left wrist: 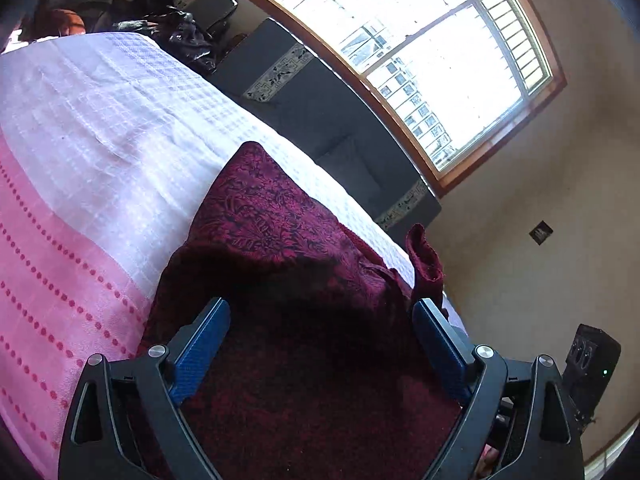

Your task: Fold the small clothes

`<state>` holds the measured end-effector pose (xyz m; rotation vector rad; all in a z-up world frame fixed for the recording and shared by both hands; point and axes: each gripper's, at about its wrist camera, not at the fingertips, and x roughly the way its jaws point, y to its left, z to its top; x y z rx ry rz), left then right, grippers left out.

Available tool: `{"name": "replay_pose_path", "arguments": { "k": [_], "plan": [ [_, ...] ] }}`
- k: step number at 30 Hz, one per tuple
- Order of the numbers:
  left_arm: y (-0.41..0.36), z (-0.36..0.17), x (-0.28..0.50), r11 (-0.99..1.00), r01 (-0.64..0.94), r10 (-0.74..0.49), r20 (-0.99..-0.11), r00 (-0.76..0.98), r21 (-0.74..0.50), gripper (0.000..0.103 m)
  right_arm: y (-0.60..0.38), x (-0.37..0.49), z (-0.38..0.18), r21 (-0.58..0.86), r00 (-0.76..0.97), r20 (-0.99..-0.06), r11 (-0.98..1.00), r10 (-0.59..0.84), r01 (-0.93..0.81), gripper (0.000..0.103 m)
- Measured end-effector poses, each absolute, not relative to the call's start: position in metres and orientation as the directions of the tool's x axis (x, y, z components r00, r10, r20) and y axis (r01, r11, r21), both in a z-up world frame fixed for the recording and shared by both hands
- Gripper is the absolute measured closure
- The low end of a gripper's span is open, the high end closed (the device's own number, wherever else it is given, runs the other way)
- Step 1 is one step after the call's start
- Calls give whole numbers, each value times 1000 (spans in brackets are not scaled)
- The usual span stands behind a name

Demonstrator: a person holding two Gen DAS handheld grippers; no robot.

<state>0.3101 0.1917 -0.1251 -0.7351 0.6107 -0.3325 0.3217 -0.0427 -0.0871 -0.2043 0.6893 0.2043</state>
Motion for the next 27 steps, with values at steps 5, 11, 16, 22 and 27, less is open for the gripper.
{"name": "replay_pose_path", "arguments": {
  "k": [5, 11, 16, 22, 27],
  "plan": [
    [174, -120, 304, 771, 110, -458, -426, 780, -627, 11, -31, 355, -100, -226, 753, -658, 955, -5, -192, 97],
    [157, -117, 305, 803, 148, -462, -444, 768, -578, 11, -175, 376, -94, 317, 716, -665, 948, 213, 13, 98],
    [157, -124, 311, 794, 124, -468, -468, 750, -595, 11, -257, 383, -150, 667, 620, -596, 744, 510, 29, 90],
    [157, -126, 312, 798, 102, -456, -483, 747, -595, 11, -278, 369, -173, 825, 632, -449, 565, 632, 20, 61],
    [155, -125, 310, 795, 124, -468, -471, 748, -593, 11, -292, 375, -164, 814, 653, -471, 578, 593, 62, 91]
  ]
}}
